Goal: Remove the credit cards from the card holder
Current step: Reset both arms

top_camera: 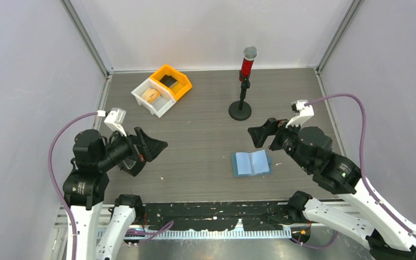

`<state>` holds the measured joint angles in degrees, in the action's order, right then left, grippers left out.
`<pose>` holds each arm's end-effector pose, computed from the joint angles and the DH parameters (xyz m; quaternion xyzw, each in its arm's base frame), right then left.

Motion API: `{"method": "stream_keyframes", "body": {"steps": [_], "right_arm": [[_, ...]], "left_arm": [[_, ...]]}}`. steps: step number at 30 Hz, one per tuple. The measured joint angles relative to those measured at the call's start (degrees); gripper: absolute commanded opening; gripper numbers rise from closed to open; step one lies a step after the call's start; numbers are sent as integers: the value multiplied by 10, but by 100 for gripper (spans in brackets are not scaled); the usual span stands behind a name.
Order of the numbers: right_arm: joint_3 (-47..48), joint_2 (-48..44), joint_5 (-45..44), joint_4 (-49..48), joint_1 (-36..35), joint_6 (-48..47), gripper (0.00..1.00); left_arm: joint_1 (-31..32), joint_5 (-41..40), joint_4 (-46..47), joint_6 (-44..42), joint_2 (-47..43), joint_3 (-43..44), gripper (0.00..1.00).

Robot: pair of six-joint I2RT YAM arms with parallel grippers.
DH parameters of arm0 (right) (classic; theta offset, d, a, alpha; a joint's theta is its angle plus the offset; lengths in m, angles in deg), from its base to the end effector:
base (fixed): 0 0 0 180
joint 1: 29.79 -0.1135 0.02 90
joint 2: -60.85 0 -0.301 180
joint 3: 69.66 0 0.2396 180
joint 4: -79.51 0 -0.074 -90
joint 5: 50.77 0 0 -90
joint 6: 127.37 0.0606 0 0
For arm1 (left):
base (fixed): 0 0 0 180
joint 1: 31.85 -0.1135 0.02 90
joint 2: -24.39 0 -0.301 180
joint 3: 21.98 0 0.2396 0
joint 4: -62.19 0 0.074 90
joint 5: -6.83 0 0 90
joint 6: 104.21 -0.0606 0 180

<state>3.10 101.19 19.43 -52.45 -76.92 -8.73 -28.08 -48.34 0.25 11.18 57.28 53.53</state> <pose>0.0960 0.0733 0.4015 -0.0235 0.7913 0.2576 0.5541 0.0579 -0.0385 0.3983 0.0241 0.7970 -0.3752 0.4727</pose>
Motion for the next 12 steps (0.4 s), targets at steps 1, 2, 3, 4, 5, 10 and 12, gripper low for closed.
{"method": "stream_keyframes", "body": {"steps": [1,2,3,4,5,10,12], "right_arm": [[-4,-8,0,-2,0,0,95],[-9,-17,1,-4,0,0,96],[-12,-23,2,-6,0,1,95],[-16,-26,2,-7,0,2,95],[-18,-27,3,-8,0,2,95],[-29,-27,10,-10,0,8,95],[-30,-27,14,-10,0,10,95]], "left_arm": [[0,0,2,1,-1,-6,99],[0,0,2,2,-2,-10,99],[0,0,3,2,-4,-15,99],[0,0,5,2,-6,-19,99],[0,-1,7,3,-9,-22,99],[0,-3,16,10,-17,-30,99],[0,-5,16,12,-17,-30,99]]}}
